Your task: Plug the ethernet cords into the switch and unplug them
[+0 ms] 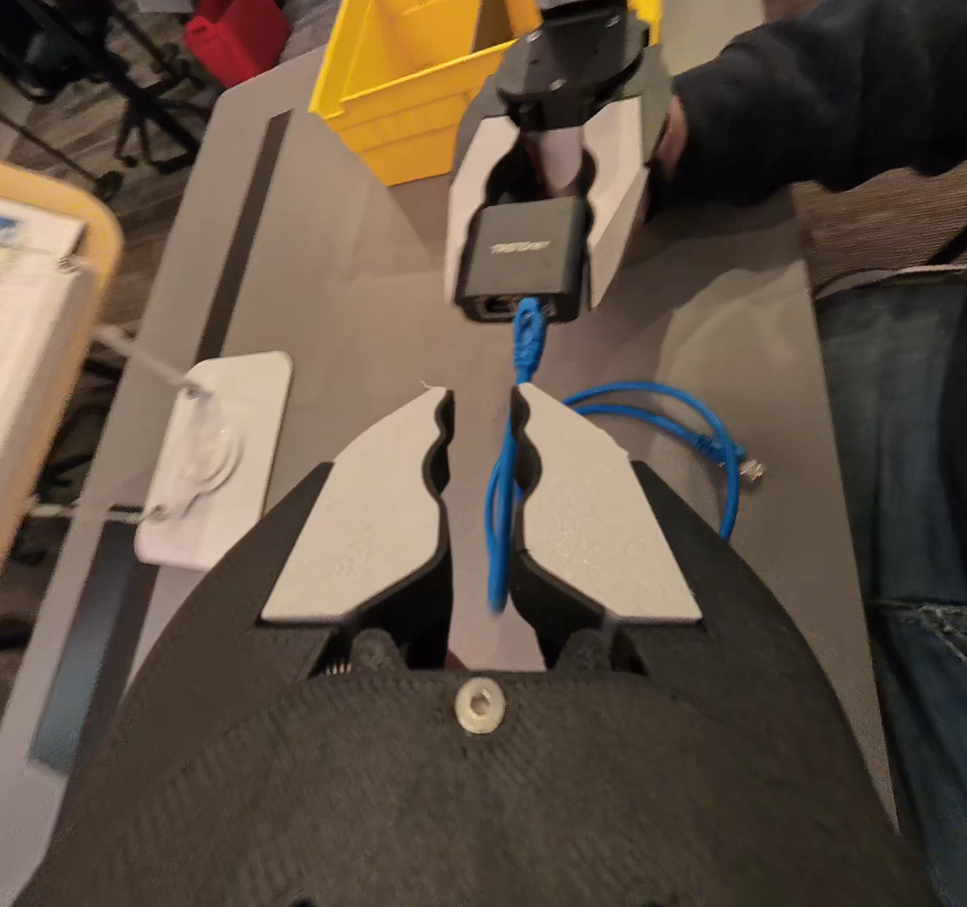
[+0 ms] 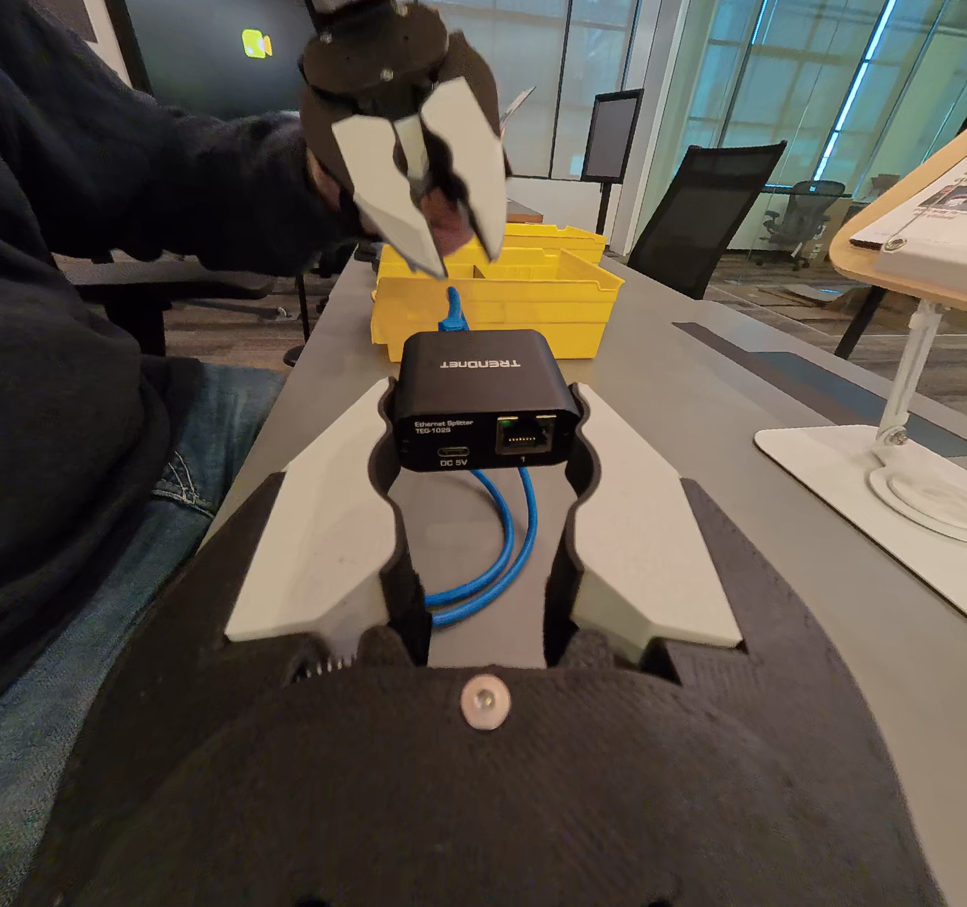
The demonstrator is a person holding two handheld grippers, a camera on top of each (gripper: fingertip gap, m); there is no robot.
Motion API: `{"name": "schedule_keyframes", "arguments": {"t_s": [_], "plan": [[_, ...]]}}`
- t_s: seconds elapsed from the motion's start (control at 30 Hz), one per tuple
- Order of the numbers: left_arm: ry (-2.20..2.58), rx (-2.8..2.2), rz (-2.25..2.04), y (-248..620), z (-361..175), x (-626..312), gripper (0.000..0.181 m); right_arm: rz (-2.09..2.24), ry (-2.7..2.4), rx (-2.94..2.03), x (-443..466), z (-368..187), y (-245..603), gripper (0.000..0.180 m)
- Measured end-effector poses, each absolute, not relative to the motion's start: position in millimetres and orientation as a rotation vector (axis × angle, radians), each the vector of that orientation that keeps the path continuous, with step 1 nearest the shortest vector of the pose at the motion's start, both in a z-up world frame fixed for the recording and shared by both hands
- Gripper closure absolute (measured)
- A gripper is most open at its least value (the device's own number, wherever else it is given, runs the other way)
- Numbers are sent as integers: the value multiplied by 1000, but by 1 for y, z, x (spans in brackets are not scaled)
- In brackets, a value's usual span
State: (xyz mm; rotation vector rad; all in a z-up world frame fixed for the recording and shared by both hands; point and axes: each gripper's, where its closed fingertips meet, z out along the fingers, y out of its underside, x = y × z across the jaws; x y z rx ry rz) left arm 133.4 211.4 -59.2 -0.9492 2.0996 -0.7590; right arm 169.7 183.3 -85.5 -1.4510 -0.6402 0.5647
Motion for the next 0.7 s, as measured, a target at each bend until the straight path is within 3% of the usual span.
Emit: {"name": "schedule_keyframes", "arguments": {"t_s": [0.33, 0.7], "plan": [[1902, -1231, -344, 327, -15, 0, 159, 567, -617, -1457, 178, -89, 181, 117], [1821, -1758, 22, 427, -99, -141, 156, 557, -613, -1483, 180, -97, 184, 117]]}}
